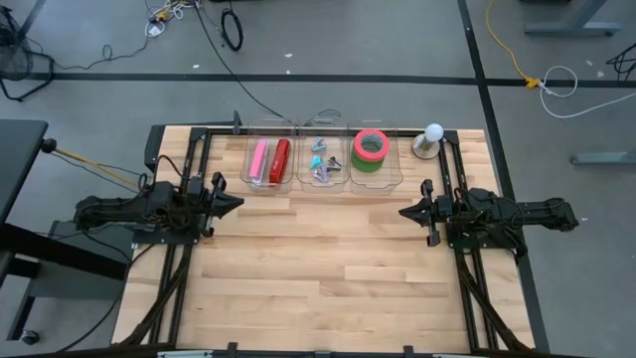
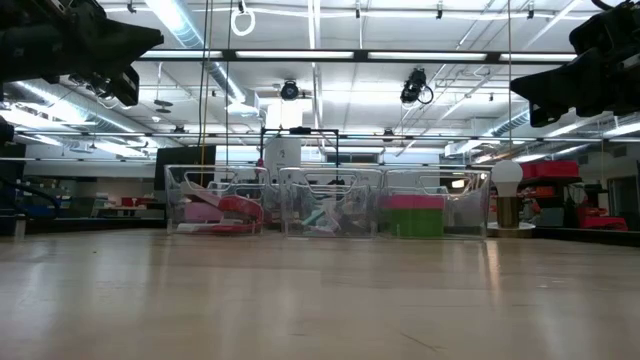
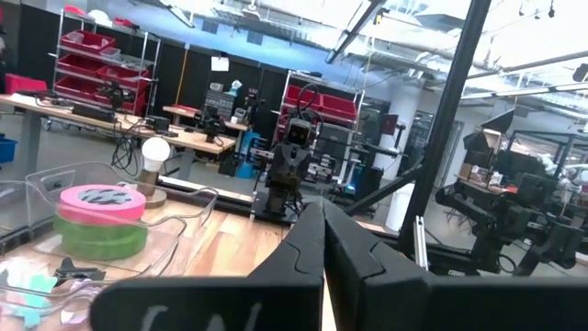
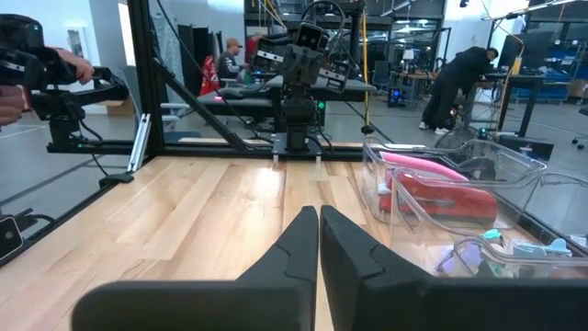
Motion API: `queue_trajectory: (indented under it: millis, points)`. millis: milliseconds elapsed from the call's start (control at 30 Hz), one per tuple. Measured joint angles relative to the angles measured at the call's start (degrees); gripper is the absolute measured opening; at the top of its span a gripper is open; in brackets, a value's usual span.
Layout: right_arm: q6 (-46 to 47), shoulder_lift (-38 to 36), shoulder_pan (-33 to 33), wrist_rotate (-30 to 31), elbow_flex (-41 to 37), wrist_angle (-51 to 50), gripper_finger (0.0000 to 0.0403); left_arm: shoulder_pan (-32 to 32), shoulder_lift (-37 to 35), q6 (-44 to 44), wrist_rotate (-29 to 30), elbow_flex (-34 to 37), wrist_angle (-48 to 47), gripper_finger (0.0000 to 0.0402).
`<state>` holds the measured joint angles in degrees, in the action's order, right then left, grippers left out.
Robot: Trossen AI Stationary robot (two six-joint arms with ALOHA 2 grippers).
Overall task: Pick and place Stapler, Stapler remover, tape
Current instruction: Return to Home Position
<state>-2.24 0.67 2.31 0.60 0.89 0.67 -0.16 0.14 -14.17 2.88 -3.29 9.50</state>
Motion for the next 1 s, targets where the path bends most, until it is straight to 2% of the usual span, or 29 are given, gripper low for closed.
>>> queue_trajectory:
  millis: [233, 333, 600, 1000]
  points:
    - [0.0, 0.0, 0.0, 0.0, 0.0, 0.0, 0.0018, 0.0, 0.1, -0.2, -0.1, 0.0, 0.0, 0.0]
    - [0.0, 0.0, 0.0, 0.0, 0.0, 0.0, 0.0018, 0.0, 0.1, -0.7, -0.4, 2.5, 4.8, 0.0]
    - [0.0, 0.0, 0.0, 0.0, 0.0, 0.0, 0.0018, 0.0, 1.7, -2.7, -1.0, 2.8, 5.6, 0.0]
    - [0.0, 0.0, 0.0, 0.0, 0.0, 0.0, 0.0018, 0.0, 1.6, -1.0, -1.2, 2.8, -1.2, 0.0]
